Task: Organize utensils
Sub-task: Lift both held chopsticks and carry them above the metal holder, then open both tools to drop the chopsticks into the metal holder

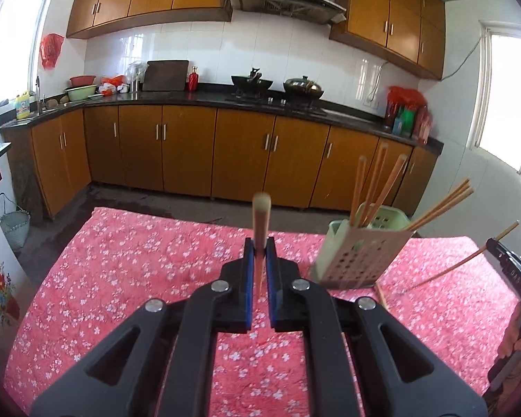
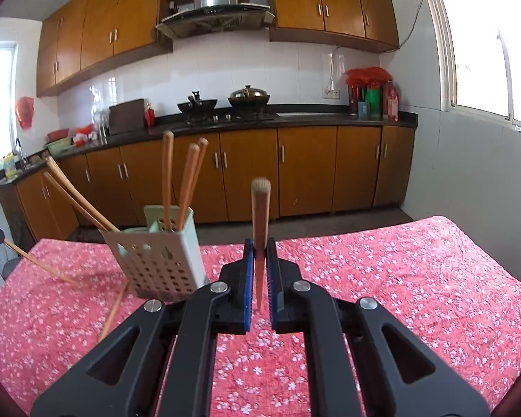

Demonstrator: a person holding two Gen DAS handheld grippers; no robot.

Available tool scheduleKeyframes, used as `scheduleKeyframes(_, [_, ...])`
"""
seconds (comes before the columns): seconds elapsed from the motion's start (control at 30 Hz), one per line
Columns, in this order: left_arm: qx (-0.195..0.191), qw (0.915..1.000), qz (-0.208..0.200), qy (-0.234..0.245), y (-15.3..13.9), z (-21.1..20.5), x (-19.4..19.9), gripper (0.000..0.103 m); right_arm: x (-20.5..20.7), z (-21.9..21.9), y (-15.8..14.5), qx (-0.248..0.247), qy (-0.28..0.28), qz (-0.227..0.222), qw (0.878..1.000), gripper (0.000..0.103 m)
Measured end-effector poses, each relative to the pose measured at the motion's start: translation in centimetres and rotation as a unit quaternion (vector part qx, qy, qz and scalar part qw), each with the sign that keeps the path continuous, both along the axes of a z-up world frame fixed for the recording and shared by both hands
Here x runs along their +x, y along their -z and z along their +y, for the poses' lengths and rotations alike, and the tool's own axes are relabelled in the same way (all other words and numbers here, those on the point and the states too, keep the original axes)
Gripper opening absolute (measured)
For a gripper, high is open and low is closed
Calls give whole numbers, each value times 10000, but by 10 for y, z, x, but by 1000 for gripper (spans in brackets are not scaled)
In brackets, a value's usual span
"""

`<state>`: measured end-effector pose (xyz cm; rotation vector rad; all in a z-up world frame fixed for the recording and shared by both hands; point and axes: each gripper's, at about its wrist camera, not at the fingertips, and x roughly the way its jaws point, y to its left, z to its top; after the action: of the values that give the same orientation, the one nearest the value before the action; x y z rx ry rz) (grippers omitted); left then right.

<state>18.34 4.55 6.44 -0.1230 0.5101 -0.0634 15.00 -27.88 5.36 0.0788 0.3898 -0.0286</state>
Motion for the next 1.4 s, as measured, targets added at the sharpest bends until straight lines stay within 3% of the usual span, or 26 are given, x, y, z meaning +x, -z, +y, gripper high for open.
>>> scheduleKeyframes(0.23, [-207, 9986, -371, 316, -32, -14, -15, 8, -14, 4, -47, 500, -501, -479, 9963, 8])
scheduleKeyframes(0.43, [-449, 9919, -937, 728, -76, -45, -25, 8, -25, 9, -90, 926, -932, -980, 9865, 8])
scheduleKeyframes(0.73, [-503, 9805, -1796, 624, -112, -84, -7, 8, -6, 34, -105, 633, -832, -1585, 9818, 8])
scheduleKeyframes(0.93, [-330, 9858, -1546, 563, -88, -101, 29, 8, 22, 47, -84, 490, -734, -1424, 9859, 8])
scheduleKeyframes(1.13, [-493, 9908, -1112, 596, -59, -101, 54, 8, 42, 49, -64, 542, -750, -969, 9910, 9])
scheduleKeyframes(1.23, [-508, 9904, -1142, 594, -59, -98, 53, 13, 39, 50, -68, 457, -721, -1017, 9911, 33])
scheduleKeyframes(1.4, [-587, 9882, -1328, 485, -68, -85, 37, 23, 22, 40, -81, 384, -550, -1246, 9899, 37])
